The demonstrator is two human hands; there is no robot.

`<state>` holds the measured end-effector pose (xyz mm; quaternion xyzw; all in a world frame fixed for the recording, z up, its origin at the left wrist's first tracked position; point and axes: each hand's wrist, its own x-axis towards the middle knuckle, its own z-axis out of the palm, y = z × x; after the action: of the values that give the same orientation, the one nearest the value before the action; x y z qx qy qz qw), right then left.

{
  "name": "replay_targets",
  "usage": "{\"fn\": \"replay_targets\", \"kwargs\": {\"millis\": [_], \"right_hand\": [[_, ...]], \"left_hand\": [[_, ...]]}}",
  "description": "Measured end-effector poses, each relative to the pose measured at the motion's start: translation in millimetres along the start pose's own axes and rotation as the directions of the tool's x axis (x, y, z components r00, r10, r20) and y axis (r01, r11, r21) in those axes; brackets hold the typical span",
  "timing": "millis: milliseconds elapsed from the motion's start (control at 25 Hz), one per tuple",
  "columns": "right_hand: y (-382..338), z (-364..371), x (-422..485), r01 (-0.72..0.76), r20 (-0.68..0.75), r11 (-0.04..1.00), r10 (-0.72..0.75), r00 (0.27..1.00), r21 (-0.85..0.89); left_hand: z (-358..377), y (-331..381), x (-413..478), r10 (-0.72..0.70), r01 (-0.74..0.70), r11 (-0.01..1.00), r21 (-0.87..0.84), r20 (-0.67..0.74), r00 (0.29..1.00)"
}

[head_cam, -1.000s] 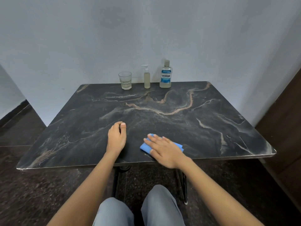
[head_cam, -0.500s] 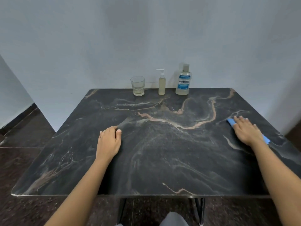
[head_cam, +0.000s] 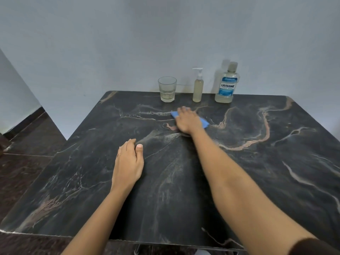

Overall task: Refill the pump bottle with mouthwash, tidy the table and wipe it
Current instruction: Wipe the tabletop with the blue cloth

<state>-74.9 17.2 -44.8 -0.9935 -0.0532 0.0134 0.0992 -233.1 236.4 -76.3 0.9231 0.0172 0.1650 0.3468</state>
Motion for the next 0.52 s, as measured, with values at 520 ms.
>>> {"fn": "replay_targets", "kwargs": {"millis": [520], "right_hand": [[-119,26,-179,0.657,0.19,0.753,-0.651,0.734,0.042]], "left_hand": [[-37,6,-13,-0.313,0.176,0.874,-0.453,-0.246,0.917]]}}
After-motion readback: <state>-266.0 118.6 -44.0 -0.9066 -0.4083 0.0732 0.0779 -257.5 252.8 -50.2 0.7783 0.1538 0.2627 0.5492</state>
